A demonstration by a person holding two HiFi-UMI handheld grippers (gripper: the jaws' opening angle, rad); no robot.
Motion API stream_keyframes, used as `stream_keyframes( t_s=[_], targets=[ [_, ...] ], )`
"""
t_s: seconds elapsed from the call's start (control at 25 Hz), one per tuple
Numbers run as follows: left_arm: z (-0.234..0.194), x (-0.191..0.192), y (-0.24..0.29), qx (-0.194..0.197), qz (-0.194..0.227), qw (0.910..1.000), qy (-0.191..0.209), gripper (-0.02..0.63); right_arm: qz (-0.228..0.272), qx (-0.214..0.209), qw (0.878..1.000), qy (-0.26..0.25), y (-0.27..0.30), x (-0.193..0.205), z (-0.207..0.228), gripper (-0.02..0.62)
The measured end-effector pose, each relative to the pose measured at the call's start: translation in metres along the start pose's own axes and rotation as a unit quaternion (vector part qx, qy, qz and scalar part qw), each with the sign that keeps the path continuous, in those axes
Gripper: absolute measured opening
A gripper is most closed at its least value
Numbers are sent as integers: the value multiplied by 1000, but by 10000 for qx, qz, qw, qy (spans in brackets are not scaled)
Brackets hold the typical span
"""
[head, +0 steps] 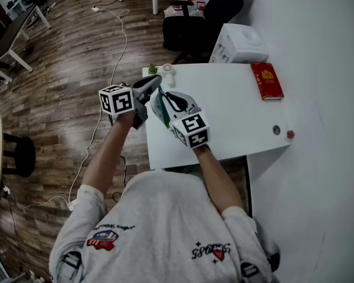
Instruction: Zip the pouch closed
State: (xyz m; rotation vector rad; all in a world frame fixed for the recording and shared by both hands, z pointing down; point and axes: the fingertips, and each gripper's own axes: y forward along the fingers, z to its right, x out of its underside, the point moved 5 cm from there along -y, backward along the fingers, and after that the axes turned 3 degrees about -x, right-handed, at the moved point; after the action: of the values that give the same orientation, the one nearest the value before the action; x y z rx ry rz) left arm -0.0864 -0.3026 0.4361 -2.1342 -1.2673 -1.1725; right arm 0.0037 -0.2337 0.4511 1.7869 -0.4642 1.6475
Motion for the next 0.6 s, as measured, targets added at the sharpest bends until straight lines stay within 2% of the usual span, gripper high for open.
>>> stream_keyframes(
  t_s=[0.6],
  targets=[
    [2, -1, 0, 22, 44, 10000, -7, 17, -79, -6, 10000, 22, -14, 3, -4, 34]
  ],
)
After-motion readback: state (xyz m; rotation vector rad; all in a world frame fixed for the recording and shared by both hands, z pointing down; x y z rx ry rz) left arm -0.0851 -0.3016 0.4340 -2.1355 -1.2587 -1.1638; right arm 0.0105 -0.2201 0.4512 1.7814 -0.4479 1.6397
